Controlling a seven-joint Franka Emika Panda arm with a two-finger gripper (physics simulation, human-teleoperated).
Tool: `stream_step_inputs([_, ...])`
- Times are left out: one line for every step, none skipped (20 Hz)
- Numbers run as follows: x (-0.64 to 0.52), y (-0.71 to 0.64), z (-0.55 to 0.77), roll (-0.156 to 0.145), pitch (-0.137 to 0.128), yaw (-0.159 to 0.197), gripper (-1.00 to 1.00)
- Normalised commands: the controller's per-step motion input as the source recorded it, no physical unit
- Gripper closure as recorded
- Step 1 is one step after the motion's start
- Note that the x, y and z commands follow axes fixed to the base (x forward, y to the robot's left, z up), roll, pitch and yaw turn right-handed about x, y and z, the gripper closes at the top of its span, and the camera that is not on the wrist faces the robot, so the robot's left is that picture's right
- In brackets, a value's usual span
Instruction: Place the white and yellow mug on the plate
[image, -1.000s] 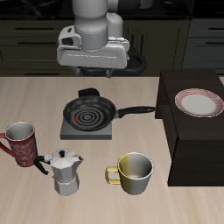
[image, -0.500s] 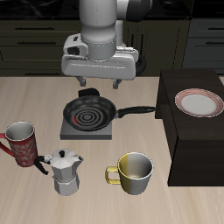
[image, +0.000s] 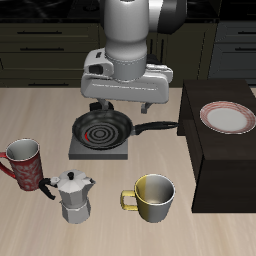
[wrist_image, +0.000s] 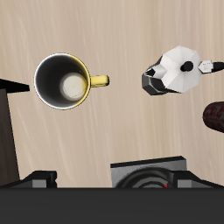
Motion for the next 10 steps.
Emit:
stream_step_inputs([0.47,0.22,-0.19,-0.067,0.017,0.042,-1.00])
stream_step_inputs([0.25,0.15,-0.12,-0.009,0.059,-0.110,-1.00])
stream_step_inputs([0.16,0.14,-0.02,0.006,-0.045,0.087,-1.00])
stream_step_inputs([0.00,0.00,0.00,0.000,0.000,0.000,-1.00])
stream_step_inputs([0.28,0.06,-0.18,0.063,0.068,-0.008,-1.00])
stream_step_inputs([0.20,0.25,-0.10,-0.028,0.036,-0.027,-1.00])
stream_step_inputs([0.43,0.23,-0.11,0.068,-0.009,0.082,-1.00])
stream_step_inputs([0.20,0.02,-0.03,-0.009,0.018,-0.068,-1.00])
stream_step_inputs([0.30,0.19,-0.03,0.055,-0.052,0.085,-1.00])
stream_step_inputs([0.22,-0.12,-0.06,-0.078,0.043,-0.037,-1.00])
